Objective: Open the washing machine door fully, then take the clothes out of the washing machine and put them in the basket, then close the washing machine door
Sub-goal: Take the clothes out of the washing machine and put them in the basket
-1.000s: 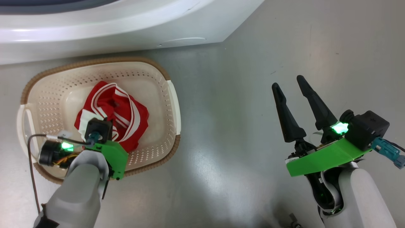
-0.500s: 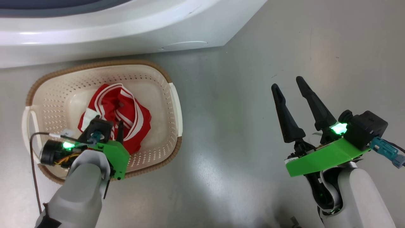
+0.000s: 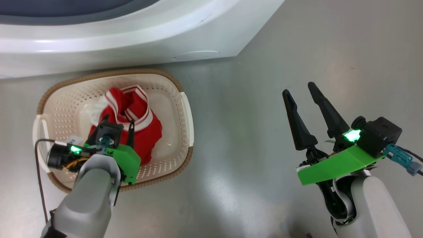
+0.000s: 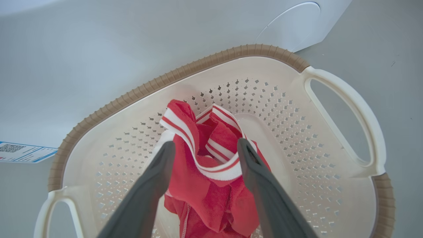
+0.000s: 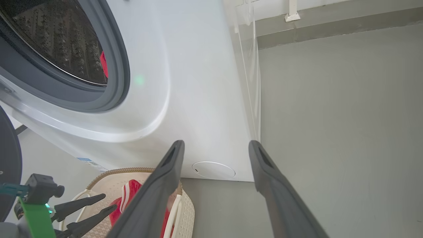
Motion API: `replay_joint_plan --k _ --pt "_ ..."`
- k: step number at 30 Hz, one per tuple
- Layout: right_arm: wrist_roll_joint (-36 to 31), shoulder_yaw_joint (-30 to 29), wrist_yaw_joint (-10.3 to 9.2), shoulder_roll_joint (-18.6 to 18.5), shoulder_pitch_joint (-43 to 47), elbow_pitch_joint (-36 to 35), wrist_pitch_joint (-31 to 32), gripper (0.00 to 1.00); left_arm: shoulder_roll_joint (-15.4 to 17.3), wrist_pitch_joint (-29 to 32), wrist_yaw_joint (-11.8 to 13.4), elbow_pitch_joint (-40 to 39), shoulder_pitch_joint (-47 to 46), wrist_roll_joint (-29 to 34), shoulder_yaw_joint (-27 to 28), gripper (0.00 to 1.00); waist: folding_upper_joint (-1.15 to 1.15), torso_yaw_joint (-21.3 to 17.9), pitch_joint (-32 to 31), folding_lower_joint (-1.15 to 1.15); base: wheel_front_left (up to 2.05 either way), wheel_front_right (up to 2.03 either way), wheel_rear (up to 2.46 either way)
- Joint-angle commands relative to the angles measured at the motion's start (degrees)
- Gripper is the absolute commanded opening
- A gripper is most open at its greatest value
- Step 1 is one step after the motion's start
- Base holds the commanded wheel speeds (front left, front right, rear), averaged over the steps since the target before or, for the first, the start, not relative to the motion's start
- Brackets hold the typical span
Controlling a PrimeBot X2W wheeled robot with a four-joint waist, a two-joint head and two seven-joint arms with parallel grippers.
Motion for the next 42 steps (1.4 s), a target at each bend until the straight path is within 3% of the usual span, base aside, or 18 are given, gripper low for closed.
replay_joint_plan --k 1,18,32,42 --pt "0.7 1.46 0.09 0.13 0.04 -1.19 -0.57 1.0 1.89 -0.7 0.61 -0.67 1.68 0.44 1.37 1.0 0.0 0.18 -0.35 0.0 0.0 0.0 0.0" --pt "0.8 0.63 0.09 0.13 1.31 -0.22 -0.82 1.0 3.34 -0.7 3.06 -16.02 7.68 3.48 6.19 1.0 0.0 2.0 -5.6 0.0 0.0 0.0 0.0" --pt "0.73 -0.03 0.09 0.13 3.32 -0.12 -0.49 1.0 3.54 -0.7 3.53 -29.06 11.43 5.89 8.79 1.0 0.0 2.93 -10.58 0.0 0.0 0.0 0.0" --pt "0.19 -1.0 0.09 0.13 6.5 0.02 -0.12 1.0 3.69 -0.7 4.65 -36.27 16.7 6.0 10.42 1.0 0.0 3.4 -17.55 0.0 0.0 0.0 0.0"
